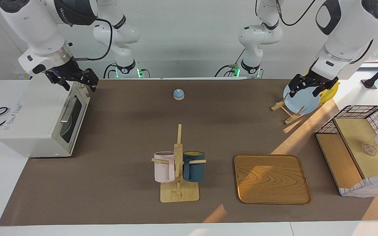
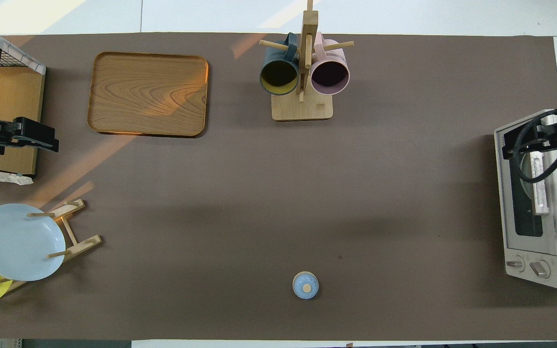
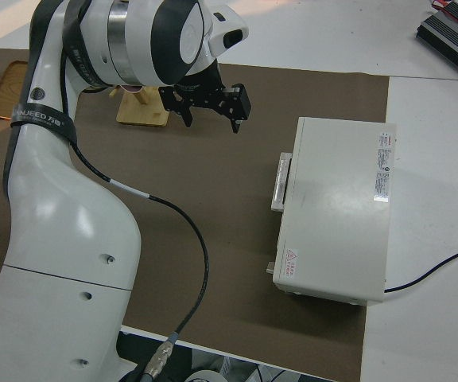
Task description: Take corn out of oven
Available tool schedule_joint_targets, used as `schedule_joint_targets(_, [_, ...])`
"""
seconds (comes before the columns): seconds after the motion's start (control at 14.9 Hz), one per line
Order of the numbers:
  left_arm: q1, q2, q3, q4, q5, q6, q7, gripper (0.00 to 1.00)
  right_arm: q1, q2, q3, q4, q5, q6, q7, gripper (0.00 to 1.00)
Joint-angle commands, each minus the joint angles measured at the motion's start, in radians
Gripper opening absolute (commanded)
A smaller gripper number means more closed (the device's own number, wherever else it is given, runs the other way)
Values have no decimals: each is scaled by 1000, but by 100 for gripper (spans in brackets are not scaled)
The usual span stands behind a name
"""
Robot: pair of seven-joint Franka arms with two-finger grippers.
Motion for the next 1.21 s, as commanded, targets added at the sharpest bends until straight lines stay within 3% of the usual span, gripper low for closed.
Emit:
schedule_joint_targets(0.0, [8,-12,-5,-11,4,3,0,100,-6,-17,1,-18,24,11,4,100])
schedule_joint_targets(0.94, [8,-12,-5,-11,4,3,0,100,-18,-35,0,-30,26,18,-17,100])
schedule_joint_targets(1.01, [8,-12,-5,-11,4,3,0,100,-16,-35,0,-30,26,29,-19,87])
schedule_joint_targets(1.14, [8,-12,-5,-11,4,3,0,100,-24,-35,0,-33,26,37,-17,24])
